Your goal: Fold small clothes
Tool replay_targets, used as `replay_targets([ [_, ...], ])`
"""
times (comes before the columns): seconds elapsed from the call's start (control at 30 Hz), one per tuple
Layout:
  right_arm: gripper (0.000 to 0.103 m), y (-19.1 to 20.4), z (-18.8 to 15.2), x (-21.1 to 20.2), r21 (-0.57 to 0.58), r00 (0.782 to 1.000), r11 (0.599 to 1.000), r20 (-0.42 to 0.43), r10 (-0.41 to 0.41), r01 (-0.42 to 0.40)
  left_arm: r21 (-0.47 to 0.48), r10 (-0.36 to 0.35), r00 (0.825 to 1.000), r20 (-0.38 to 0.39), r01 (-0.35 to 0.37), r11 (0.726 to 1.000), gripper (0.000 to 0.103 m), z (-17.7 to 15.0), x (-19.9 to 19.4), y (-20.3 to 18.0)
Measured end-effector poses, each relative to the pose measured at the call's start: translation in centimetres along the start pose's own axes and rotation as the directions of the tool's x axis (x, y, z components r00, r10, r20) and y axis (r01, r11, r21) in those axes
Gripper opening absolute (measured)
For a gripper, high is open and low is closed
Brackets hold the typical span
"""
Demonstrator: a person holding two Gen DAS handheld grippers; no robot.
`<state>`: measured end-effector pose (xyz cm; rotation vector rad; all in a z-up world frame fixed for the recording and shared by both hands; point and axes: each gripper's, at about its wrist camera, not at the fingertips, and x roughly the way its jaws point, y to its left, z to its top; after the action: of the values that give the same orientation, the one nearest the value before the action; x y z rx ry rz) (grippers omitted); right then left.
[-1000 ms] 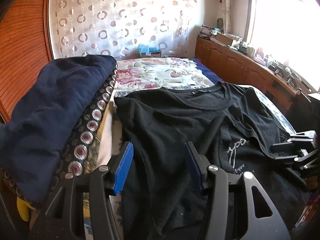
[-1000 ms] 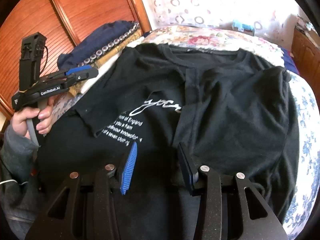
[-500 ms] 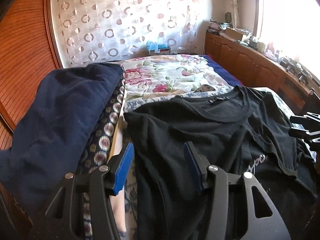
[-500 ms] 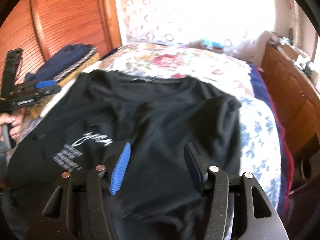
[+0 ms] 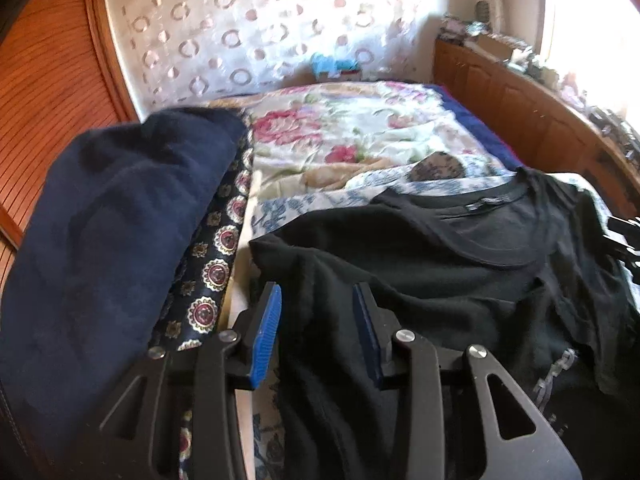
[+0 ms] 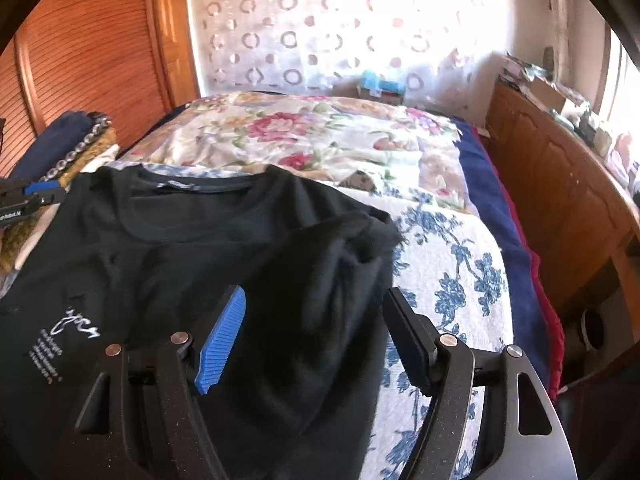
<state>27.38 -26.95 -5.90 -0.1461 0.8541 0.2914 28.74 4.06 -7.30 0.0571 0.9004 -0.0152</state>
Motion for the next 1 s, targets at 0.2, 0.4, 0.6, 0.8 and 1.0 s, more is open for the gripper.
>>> replay_targets([
  [0.2,0.073,-0.9,-0.7,0.8,0.02,1.0,1.0,-0.029,0.009,-0.008,-0.003,0.024,0.999,-0.043,-0.024,1.0,0.038,0.1,1.8,-0.3],
  [0.4,0.073,-1.4,-0.7,1.1,0.041,0.999,0.999,-0.042,0.007,-0.005,0.019,0.036,0.998,-0.056,-0.035,0.999,0.039,0.3,2.7,-0.9],
  [0.6,0.073,-1.4,-0.7,1.1,0.046,0.999,0.999,-0.048,-0.017,0.019,0.028,-0.012,0.999,-0.046,0.013,1.0,0.005,0.7,2.5,-0.3],
  [0.8,0.073,-1.3,-0.6,1.2,0.052,0.999,0.998,-0.048,-0.022,0.024,0.018,-0.023,0.996,0.086,0.022,1.0,0.003,2.0,-2.0,0.4],
  [1.0,0.073,-2.9,-0.5,0.4,0.107,1.0,0.994,-0.015,-0.013,0.015,0.04,-0.05,0.986,0.157,0.045,0.998,0.003,2.7,-5.3,0.9],
])
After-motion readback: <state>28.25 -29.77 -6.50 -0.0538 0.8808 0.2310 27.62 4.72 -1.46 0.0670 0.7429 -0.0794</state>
